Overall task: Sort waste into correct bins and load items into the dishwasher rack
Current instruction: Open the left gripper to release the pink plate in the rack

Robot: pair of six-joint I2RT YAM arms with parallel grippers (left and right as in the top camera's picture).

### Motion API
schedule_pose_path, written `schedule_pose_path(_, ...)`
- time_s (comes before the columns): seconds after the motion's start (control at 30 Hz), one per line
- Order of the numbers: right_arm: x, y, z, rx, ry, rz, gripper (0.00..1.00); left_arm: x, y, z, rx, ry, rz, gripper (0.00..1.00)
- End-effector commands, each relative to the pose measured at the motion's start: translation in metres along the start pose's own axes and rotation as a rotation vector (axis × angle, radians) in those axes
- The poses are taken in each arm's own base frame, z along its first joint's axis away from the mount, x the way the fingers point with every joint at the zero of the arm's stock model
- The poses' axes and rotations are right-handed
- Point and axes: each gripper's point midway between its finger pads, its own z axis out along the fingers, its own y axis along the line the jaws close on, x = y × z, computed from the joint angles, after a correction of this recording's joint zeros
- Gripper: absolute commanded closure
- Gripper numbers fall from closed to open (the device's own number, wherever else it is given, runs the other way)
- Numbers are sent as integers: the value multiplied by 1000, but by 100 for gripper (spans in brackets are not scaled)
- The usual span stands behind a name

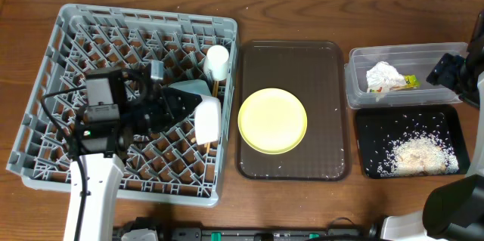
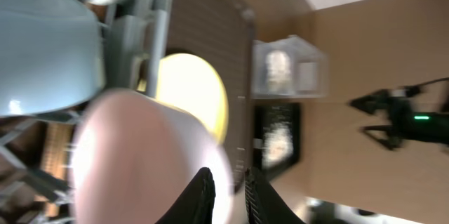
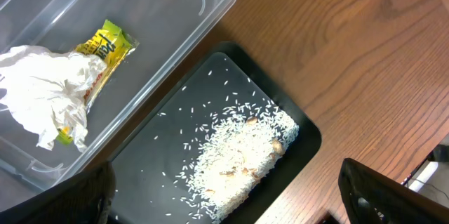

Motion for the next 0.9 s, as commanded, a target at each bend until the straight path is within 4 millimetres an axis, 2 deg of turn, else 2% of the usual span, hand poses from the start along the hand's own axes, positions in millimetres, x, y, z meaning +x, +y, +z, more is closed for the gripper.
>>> schedule_pose_path(0.0, -3, -7, -5, 7, -20, 29, 1, 0, -30, -17, 151, 29, -44, 81)
schedule_pose_path(0.1, -3, -7, -5, 7, -20, 29, 1, -1, -21, -23, 137, 18, -87, 79)
schedule_pose_path(0.27, -3, -7, -5, 7, -20, 29, 1, 3, -6, -30, 99, 13, -83, 64)
schedule_pose_path(0.43, -3, -7, -5, 7, -20, 29, 1, 13, 27, -36, -55, 11, -128, 56)
schedule_pose_path(0.53, -3, -7, -5, 7, -20, 29, 1, 20, 43, -38, -141, 19, -147, 55)
schedule_pose_path(0.7, -3, -7, -5, 7, -20, 29, 1, 28, 41, -33, -156, 53, -106, 52)
schedule_pose_path(0.87, -3, -7, -5, 7, -20, 29, 1, 39, 42, -16, -240, 100, -53, 52)
